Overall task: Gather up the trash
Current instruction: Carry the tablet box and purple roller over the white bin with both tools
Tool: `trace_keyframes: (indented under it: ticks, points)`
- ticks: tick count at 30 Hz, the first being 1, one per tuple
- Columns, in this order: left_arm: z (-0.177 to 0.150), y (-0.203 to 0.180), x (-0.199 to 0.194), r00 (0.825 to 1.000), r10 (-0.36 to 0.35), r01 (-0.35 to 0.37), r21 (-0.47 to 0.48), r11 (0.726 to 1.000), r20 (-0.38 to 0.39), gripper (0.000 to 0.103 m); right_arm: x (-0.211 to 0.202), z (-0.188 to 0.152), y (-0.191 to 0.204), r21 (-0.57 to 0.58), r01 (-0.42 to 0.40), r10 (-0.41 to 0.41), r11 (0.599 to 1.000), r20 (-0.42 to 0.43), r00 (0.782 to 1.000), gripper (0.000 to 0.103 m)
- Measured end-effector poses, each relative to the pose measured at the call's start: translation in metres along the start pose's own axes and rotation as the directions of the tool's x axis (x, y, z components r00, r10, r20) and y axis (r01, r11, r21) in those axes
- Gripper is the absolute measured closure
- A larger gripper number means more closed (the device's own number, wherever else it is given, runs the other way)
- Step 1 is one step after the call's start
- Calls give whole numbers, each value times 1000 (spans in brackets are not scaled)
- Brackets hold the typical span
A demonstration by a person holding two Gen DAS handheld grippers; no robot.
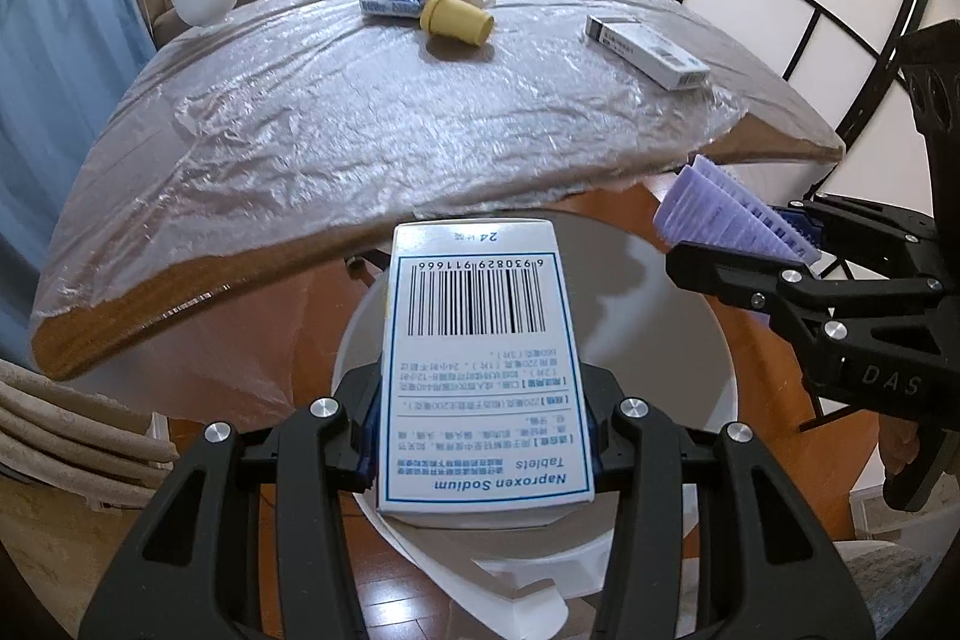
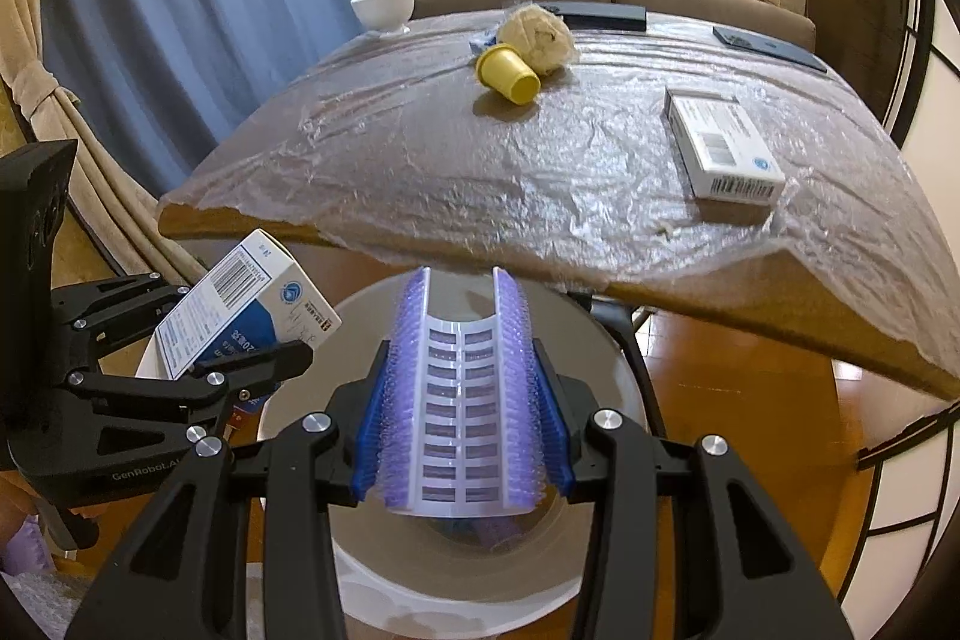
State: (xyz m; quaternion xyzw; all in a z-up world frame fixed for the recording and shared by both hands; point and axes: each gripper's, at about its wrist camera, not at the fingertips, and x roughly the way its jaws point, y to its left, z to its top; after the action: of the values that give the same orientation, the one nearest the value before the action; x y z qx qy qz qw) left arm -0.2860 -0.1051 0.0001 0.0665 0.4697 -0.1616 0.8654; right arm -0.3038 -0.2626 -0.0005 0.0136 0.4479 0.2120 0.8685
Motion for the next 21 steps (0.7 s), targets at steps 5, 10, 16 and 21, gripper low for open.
trace_keyframes:
  ticks: [5,10,16,21]
  points:
    - [-7,-2,5,1000,4,-4,0,1000,-20,55,5,-7,-1,-7,-4,4,1000,-27,1000,61]
    - [-12,-3,12,999,13,-12,5,1000,-44,55,11,-14,-1,-13,-7,7,1000,-52,999,61]
    - [-20,-3,21,997,24,-23,4,1000,-73,55,17,-21,1,-28,-6,4,1000,-80,997,61]
    - [-23,-2,28,995,32,-32,1,999,-89,55,24,-25,3,-30,-9,6,999,-100,995,61]
